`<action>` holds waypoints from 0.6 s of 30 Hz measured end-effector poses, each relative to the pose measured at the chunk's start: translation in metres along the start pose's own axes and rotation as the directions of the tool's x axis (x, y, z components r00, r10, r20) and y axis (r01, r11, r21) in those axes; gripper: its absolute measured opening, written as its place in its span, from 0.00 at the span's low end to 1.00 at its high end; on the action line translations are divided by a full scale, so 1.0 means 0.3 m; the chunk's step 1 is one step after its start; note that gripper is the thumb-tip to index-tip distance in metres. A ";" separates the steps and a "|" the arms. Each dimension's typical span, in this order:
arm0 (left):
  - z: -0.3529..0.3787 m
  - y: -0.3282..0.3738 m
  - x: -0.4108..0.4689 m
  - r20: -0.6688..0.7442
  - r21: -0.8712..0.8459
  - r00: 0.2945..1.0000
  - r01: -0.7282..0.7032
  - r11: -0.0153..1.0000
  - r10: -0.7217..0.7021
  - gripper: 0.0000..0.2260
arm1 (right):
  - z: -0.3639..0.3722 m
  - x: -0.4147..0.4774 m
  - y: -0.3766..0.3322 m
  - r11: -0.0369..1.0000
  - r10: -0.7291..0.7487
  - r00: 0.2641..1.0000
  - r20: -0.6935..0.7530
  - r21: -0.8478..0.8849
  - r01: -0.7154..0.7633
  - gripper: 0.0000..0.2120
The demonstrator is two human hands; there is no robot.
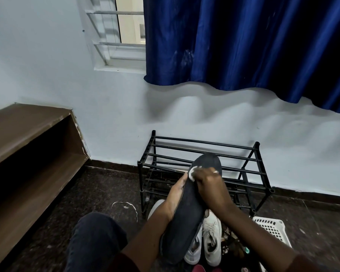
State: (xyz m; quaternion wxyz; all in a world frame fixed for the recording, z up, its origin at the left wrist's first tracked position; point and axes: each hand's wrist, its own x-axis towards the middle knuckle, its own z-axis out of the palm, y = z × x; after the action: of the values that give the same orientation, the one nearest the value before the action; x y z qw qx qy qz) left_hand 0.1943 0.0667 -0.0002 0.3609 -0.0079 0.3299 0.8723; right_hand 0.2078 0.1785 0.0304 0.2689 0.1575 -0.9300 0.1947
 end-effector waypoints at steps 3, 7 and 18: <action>0.005 -0.008 0.001 0.048 -0.008 0.999 0.014 1.000 -0.013 0.29 | -0.029 0.091 0.044 0.991 0.135 0.989 -0.062 0.027 -0.134 0.09; 0.007 0.005 0.008 0.050 -0.014 0.999 0.004 1.000 -0.003 0.28 | -0.019 0.103 0.041 0.982 0.180 0.982 -0.060 0.077 -0.175 0.11; 0.022 0.002 0.003 -0.021 -0.026 1.000 -0.012 1.000 0.011 0.15 | -0.012 0.080 0.062 0.993 0.112 0.991 -0.070 0.042 -0.109 0.10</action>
State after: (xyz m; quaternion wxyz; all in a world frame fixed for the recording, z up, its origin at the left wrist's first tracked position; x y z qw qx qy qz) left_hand 0.1950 0.0708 0.0051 0.3523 -0.0200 0.3223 0.8784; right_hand 0.1828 0.1918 0.0415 0.2882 0.1038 -0.9231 0.2325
